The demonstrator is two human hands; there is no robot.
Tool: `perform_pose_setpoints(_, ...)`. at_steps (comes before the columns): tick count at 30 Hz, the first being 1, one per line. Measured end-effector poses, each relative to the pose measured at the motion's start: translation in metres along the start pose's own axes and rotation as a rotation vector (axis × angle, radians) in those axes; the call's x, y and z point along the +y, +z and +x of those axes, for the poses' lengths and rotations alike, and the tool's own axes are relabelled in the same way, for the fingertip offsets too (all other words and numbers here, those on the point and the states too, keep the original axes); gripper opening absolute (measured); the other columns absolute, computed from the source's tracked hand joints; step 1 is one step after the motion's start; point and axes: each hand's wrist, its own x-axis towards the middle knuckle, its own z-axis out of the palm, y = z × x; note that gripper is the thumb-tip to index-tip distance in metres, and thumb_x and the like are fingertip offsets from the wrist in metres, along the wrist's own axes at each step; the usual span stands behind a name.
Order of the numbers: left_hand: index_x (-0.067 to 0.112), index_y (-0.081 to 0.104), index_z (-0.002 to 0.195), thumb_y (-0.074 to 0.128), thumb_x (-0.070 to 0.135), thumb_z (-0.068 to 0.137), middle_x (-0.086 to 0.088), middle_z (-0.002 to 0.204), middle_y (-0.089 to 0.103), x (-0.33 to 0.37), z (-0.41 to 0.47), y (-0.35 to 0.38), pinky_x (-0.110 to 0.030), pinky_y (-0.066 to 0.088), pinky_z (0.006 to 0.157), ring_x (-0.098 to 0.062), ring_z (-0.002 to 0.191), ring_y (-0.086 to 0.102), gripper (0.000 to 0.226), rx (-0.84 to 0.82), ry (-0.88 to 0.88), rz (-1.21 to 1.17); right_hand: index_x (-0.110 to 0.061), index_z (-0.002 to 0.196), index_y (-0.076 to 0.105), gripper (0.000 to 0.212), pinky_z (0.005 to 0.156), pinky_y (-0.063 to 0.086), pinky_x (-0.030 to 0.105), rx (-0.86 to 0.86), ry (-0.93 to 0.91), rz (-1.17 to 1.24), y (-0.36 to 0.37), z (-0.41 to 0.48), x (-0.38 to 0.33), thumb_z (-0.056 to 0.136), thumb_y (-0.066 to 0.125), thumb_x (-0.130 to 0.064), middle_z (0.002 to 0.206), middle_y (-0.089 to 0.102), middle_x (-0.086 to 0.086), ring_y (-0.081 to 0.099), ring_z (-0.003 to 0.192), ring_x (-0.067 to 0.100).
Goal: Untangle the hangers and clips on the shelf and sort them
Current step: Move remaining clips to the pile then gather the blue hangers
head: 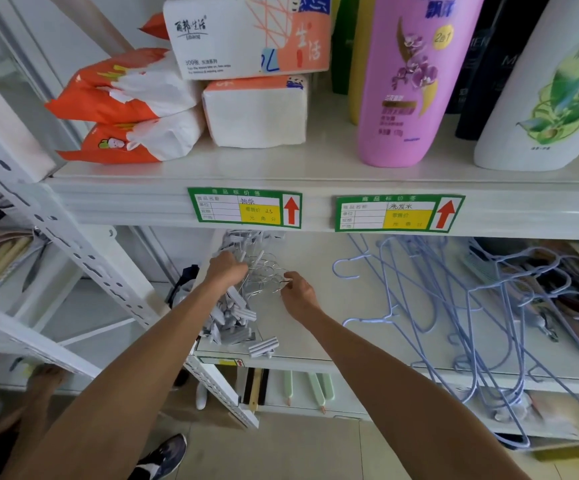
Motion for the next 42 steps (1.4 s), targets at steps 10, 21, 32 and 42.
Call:
perform_pose_setpoints(10,0.013,0.061,0.122,0.067,0.022,0.083,-0.007,0.110,0.066,-0.011,-0.001,-0.005,-0.030,0.053,0.060,-0.016,0.075,0.062,0.040,0.005,0.031,-0.019,-0.027,0.121,0.050,0.041,0.063,0.049,0.029,-0.001,0.056,0.032,-0.002,-0.005,0.007,0.083,0.045,-0.014,0.112,0.062,0.020,0.064,0.090,0.031)
perform_pose_setpoints(21,0.027,0.049,0.142,0.065,0.018,0.085,0.003,0.079,0.065,-0.020,-0.018,-0.014,-0.020,0.038,0.042,-0.006,0.043,0.041,0.059,-0.030,0.052,-0.076,-0.024,0.130,0.044,0.047,0.067,0.055,0.033,0.003,0.084,0.029,-0.011,-0.027,0.005,0.083,0.046,-0.016,0.113,0.062,0.016,0.067,0.094,0.030)
perform_pose_setpoints(32,0.021,0.060,0.094,0.060,0.035,0.081,0.003,0.054,0.040,-0.028,-0.044,-0.017,-0.028,0.039,0.055,-0.015,0.046,0.039,0.020,-0.007,0.077,-0.063,-0.022,0.124,0.044,0.043,0.072,0.058,0.040,-0.016,0.079,0.083,-0.028,-0.050,0.009,0.081,0.045,-0.017,0.109,0.063,0.017,0.070,0.088,0.031)
perform_pose_setpoints(42,0.008,0.061,0.098,0.069,0.030,0.083,-0.012,0.097,0.060,0.042,-0.084,0.011,-0.042,0.047,0.086,-0.031,0.095,0.055,0.027,0.482,0.337,-0.054,-0.024,0.121,0.047,0.047,0.072,0.057,0.043,0.029,0.032,0.161,-0.080,-0.083,0.006,0.076,0.045,-0.011,0.086,0.067,0.006,0.071,0.087,0.032)
